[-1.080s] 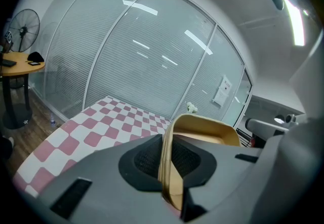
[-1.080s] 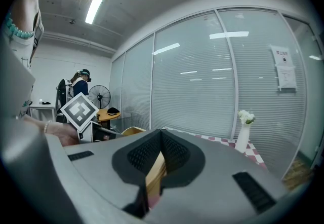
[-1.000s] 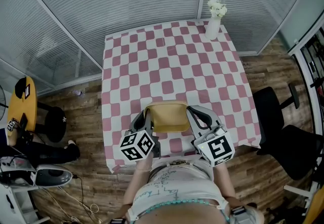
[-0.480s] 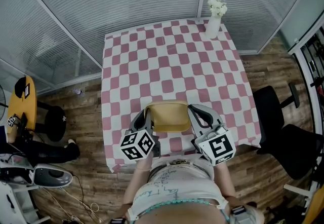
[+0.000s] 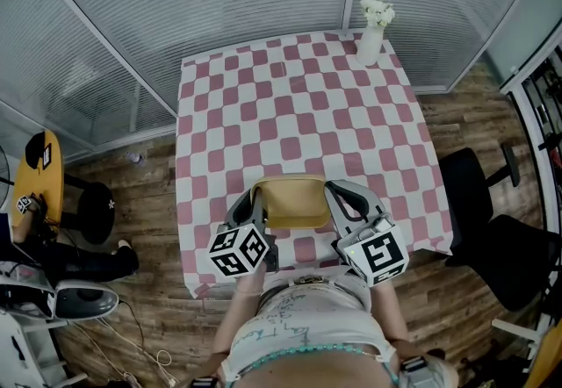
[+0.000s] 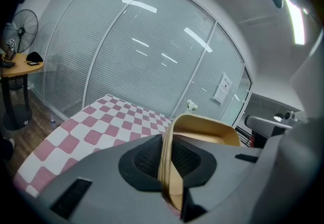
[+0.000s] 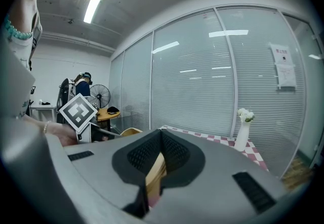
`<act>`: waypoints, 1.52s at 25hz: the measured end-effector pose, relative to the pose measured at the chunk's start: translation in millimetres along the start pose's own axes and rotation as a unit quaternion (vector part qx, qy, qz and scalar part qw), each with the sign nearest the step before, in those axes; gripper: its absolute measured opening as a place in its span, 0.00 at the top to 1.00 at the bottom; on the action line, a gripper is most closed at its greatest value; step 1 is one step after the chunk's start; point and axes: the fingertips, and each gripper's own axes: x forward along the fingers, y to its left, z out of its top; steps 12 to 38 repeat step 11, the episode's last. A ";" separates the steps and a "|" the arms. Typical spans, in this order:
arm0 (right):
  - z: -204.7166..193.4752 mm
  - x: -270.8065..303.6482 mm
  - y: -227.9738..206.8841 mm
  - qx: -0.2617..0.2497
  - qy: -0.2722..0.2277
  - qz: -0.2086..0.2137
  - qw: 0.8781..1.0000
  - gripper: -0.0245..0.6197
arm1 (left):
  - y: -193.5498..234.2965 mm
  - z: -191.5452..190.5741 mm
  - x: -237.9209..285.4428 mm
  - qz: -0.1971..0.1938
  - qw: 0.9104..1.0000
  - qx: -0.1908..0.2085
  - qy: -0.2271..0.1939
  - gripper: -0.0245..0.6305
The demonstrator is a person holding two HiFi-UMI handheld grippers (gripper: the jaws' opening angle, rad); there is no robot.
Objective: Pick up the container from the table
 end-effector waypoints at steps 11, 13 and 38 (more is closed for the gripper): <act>1.1 2.3 0.8 -0.007 0.001 0.004 1.000 0.97 | -0.3 -0.2 2.3 0.000 1.000 0.001 0.002 0.90; 1.1 2.3 0.8 -0.007 0.001 0.004 1.000 0.97 | -0.3 -0.2 2.3 0.000 1.000 0.001 0.002 0.90; 1.1 2.3 0.8 -0.007 0.001 0.004 1.000 0.97 | -0.3 -0.2 2.3 0.000 1.000 0.001 0.002 0.90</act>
